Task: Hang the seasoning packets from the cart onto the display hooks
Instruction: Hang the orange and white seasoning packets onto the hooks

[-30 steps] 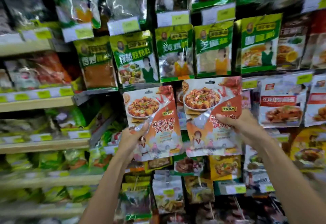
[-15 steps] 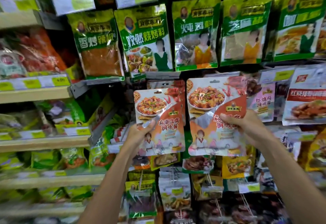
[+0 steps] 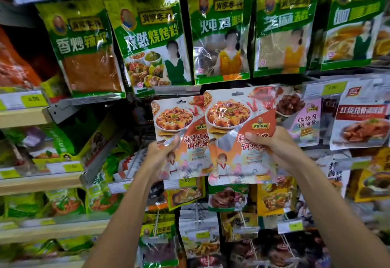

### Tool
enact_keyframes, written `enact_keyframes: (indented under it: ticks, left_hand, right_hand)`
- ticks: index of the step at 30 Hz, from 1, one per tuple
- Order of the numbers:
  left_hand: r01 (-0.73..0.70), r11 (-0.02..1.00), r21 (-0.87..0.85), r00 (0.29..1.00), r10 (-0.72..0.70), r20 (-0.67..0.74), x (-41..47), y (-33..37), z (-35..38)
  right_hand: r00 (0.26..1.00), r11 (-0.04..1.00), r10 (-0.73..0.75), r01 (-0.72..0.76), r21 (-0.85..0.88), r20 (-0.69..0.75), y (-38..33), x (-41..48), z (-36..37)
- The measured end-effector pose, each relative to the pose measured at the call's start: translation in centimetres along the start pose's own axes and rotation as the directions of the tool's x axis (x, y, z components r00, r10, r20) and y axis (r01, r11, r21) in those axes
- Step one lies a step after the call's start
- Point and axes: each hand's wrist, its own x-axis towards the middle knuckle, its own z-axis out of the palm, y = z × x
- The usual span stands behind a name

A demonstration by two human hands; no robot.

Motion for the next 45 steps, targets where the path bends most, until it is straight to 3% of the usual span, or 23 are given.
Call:
enact_keyframes:
  ticks: [10, 15, 24, 33, 37, 41, 45]
  left_hand:
    - [0.071, 0.997, -0.007, 0.995, -0.071, -0.068, 1.2, -0.3, 0.7]
    - [0.069, 0.997, 0.031, 0.977, -0.061, -0.206, 2.4, -0.6, 1.9]
    - [0.125, 0.991, -0.047, 0.79, -0.127, -0.6, 5.0, -1.3, 3.8]
    - [0.288, 0.947, -0.142, 0.76, -0.316, -0.568, 8.6, -1.5, 5.1]
    - [0.308, 0.939, -0.152, 0.76, -0.339, -0.554, 9.8, -1.4, 5.5]
    - [0.243, 0.965, -0.104, 0.807, -0.26, -0.529, 9.1, -1.6, 5.3]
    - [0.081, 0.992, 0.098, 0.845, -0.016, -0.535, 5.7, -2.0, 4.1]
  right_hand:
    - [1.0, 0.999, 0.0, 0.001, 0.04, -0.013, 0.5, -0.5, 0.0]
    - [1.0, 0.999, 0.007, -0.007, 0.036, -0.019, 1.1, -0.9, 0.5]
    - [0.996, 0.998, 0.068, -0.069, -0.008, -0.059, 2.3, -1.1, 1.1]
    - [0.994, 0.998, 0.06, -0.062, -0.015, -0.095, 2.8, -0.2, 1.6]
    - [0.993, 0.999, 0.05, -0.052, -0.016, -0.108, 2.8, -0.3, 1.7]
    - [0.994, 0.999, 0.043, -0.044, -0.013, -0.101, 2.9, -0.8, 1.7]
    - [0.991, 0.997, 0.079, -0.079, 0.002, -0.103, 3.0, -1.4, 2.2]
